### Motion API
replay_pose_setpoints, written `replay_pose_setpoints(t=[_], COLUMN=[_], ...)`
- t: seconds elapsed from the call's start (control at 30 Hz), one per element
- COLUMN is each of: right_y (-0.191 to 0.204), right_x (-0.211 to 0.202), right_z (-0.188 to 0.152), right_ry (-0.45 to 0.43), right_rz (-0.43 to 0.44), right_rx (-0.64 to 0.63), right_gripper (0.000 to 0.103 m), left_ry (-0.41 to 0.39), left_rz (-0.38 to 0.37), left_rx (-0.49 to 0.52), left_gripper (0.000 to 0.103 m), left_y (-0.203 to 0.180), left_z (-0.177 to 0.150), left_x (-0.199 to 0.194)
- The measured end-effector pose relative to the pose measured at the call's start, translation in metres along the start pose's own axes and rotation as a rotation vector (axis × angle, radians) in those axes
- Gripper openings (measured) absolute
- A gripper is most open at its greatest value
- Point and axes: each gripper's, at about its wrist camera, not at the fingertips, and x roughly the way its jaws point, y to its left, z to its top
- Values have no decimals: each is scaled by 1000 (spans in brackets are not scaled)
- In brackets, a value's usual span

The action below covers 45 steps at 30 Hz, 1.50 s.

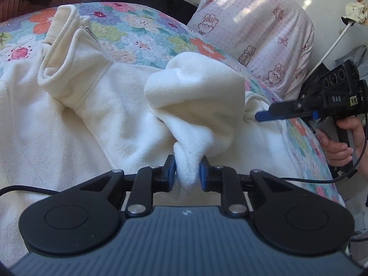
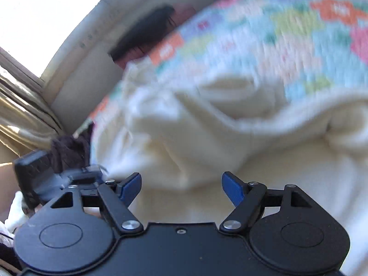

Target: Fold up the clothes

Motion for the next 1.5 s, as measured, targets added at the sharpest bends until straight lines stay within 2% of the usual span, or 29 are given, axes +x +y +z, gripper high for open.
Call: replay_pose_setpoints(t=[0.1,0.23,0.37,0.43,0.5,0.57,0.6,0.63,0.67,0.77,0.83,0.87,0.93,0.97,1.0,1.03,1.07,1.1,1.13,1.17,1.2,1.23,1.33,1.4,1.5], right_y=[4,-8,-38,-48,-54,-45,-36,-26,-17,13,28,27,20,18,10,2,-9,-21,-34,-49,-64,-79,-116,-138,-161], right_x=[-10,5,35,55,78,90,91,92,88,65,48,37,10,-8,-28,-48,-62,-76,-86,-91,-95,-95,-70,-53,-38], right_z=[32,66,73,69,62,52,49,46,45,43,53,68,117,146,175,205,225,244,253,250,248,236,199,172,144], right_ry=[-53,-69,-69,-71,-38,-66,-77,-89,-107,-206,-241,-265,-369,-473,-560,-646,-698,-746,-769,-774,-778,-762,-598,-489,-347], right_rz=[-39,-153,-224,-243,-268,-269,-283,-297,-323,-426,-496,-535,-653,-725,-740,-751,-792,-833,-862,-850,-834,-794,-802,-822,-775], right_rx=[-3,55,127,130,145,68,-7,-85,-159,-385,-523,-555,-588,-573,-536,-497,-407,-313,-199,-114,-32,-3,9,-10,-6], right_gripper=[83,83,83,83,83,71,53,21,17,14,13,13,13,13,20,29,40,60,72,72,72,72,72,72,72], left_ry=[2,6,11,24,36,44,48,53,59,51,7,-29,-108,-166,-213,-242,-268,-288,-300,-296,-288,-271,-182,-94,-2], left_rz=[-13,2,1,2,2,1,1,3,10,-5,25,61,128,153,171,177,192,226,251,263,270,264,271,343,456], left_rx=[-47,-14,-8,-14,-20,-28,-31,-29,-20,-38,44,95,183,191,197,197,197,196,194,189,186,188,220,239,260], left_gripper=[28,28,38,40,40,37,34,18,16,14,13,13,13,14,16,25,42,52,65,67,67,69,72,72,72], left_y=[4,-3,-4,-2,0,1,2,2,1,-1,-10,-16,-25,-26,-26,-24,-22,-20,-17,-12,-7,-1,24,49,87], left_z=[-2,-2,-3,-3,-4,-4,-4,-3,-1,18,50,77,134,168,201,230,255,272,284,290,292,288,260,238,210], left_x=[3,7,14,23,32,40,43,47,48,45,45,48,59,69,81,94,105,113,118,120,120,118,113,114,109])
